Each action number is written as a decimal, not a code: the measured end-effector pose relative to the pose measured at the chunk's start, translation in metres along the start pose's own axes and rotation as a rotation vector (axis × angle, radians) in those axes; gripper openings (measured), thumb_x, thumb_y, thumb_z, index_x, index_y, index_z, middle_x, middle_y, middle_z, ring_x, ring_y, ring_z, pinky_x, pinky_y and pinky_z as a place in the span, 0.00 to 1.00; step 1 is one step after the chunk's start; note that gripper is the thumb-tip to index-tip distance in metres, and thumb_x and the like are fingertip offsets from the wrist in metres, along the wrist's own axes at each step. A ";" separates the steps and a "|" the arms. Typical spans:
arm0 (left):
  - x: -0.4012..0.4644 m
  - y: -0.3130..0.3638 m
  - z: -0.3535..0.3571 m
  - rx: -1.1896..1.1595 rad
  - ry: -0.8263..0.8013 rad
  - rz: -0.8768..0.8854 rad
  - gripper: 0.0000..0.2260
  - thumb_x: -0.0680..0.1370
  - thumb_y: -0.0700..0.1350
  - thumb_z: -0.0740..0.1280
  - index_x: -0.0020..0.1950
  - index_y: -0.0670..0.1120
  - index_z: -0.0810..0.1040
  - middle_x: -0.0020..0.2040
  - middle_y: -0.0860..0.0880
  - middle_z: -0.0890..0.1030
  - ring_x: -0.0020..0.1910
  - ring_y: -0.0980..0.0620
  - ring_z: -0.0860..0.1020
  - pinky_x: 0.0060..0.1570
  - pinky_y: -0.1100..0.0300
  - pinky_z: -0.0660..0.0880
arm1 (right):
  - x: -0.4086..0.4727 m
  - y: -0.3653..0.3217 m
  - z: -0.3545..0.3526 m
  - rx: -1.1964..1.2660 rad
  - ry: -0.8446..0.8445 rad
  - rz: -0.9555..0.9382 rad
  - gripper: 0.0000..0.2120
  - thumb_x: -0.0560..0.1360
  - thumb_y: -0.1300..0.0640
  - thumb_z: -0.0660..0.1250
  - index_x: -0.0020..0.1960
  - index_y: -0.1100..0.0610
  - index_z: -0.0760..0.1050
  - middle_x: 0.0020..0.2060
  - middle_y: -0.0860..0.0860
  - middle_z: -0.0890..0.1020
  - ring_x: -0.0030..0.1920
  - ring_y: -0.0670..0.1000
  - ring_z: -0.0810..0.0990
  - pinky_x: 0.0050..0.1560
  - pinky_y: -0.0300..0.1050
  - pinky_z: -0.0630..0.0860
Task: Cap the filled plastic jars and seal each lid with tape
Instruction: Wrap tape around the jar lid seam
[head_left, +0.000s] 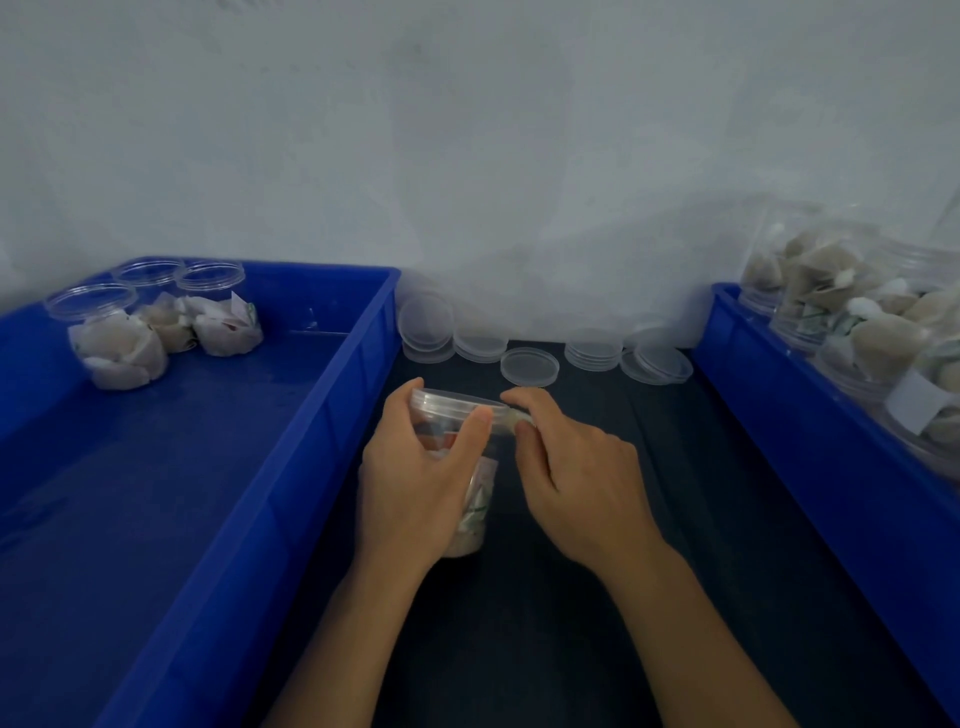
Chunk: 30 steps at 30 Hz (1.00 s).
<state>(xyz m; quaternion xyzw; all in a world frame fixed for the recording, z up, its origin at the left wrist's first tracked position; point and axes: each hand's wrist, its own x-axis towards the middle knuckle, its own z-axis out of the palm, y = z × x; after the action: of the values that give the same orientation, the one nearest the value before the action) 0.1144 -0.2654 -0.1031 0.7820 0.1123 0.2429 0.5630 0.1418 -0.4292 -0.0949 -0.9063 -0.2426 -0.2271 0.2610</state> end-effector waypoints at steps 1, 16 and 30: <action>0.000 0.000 0.000 -0.002 -0.002 0.001 0.38 0.72 0.65 0.71 0.80 0.56 0.67 0.55 0.61 0.79 0.50 0.62 0.82 0.46 0.66 0.76 | 0.000 0.000 0.000 0.002 0.001 -0.003 0.17 0.85 0.45 0.48 0.70 0.41 0.68 0.35 0.38 0.74 0.31 0.44 0.75 0.31 0.46 0.73; 0.001 0.000 -0.006 -0.052 -0.081 0.018 0.45 0.65 0.74 0.69 0.78 0.55 0.67 0.56 0.57 0.82 0.50 0.61 0.84 0.48 0.62 0.81 | 0.000 0.000 0.000 0.004 0.059 -0.023 0.13 0.84 0.45 0.53 0.64 0.40 0.72 0.34 0.34 0.70 0.30 0.38 0.73 0.31 0.34 0.62; -0.011 0.006 0.001 0.293 0.053 0.099 0.44 0.70 0.75 0.66 0.80 0.55 0.59 0.60 0.60 0.74 0.45 0.65 0.74 0.39 0.72 0.64 | -0.003 -0.011 0.005 0.034 0.184 -0.088 0.19 0.85 0.47 0.56 0.65 0.55 0.80 0.51 0.48 0.87 0.38 0.46 0.84 0.33 0.44 0.79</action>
<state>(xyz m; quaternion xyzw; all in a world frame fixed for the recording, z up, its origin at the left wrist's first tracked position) 0.1050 -0.2737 -0.1002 0.8537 0.1229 0.2718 0.4269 0.1345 -0.4188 -0.0962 -0.8657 -0.2608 -0.3162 0.2872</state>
